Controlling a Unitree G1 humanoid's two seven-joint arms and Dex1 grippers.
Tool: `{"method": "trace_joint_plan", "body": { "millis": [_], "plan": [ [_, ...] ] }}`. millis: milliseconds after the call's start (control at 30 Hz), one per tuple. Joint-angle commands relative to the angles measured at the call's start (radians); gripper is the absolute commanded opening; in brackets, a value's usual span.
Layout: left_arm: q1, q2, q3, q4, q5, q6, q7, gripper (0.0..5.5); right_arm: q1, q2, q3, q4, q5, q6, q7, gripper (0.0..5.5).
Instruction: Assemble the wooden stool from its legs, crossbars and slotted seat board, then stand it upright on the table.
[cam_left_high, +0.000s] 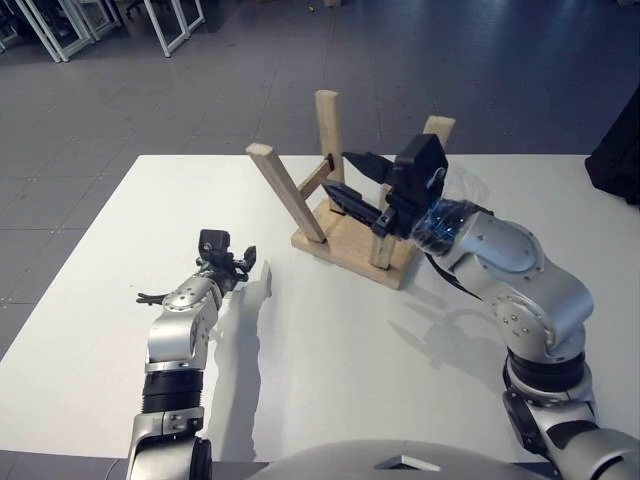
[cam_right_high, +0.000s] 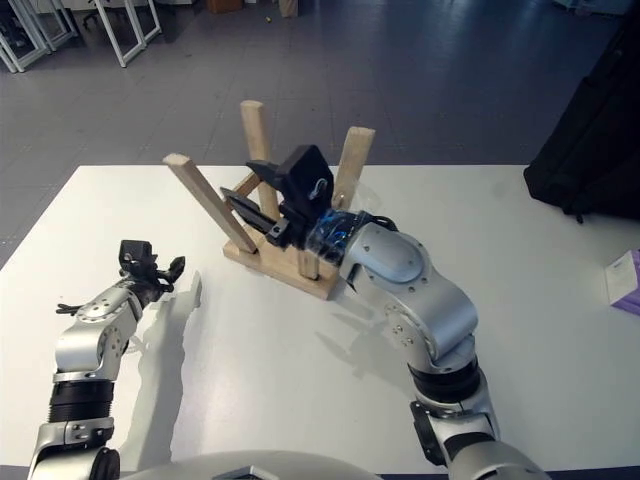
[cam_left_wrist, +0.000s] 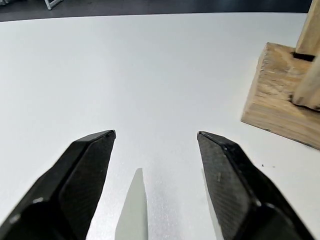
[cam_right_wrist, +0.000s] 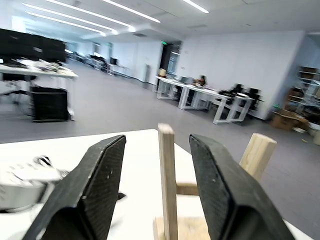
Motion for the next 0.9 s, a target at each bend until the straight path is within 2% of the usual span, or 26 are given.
{"method": "trace_joint_plan", "body": {
  "millis": [33,167,600,767,900],
  "plan": [
    [-0.026,0.057,0.023,0.007,-0.050,-0.019,-0.111,3.46,0.022,-0.005,-0.027,-0.008,0.041,0.034,0.012,2.27],
    [-0.060,0.098,0.029,-0.004,-0.096,-0.018,-0.201,4.04,0.031,-0.008,-0.033,-0.020,0.062,0.043,0.014,2.27],
    [-0.065,0.078,0.052,-0.011,-0.105,-0.029,-0.170,4.04,0.052,-0.037,0.068,0.123,-0.088,0.052,-0.028,2.27],
    [-0.060,0.074,0.049,-0.016,-0.108,-0.026,-0.163,4.06,0.061,0.011,0.073,0.154,-0.082,0.043,-0.020,1.33],
    [-0.053,0.089,0.050,-0.022,-0.123,-0.038,-0.199,4.06,0.070,0.006,0.022,0.162,-0.018,0.037,0.048,1.07]
  ]
}}
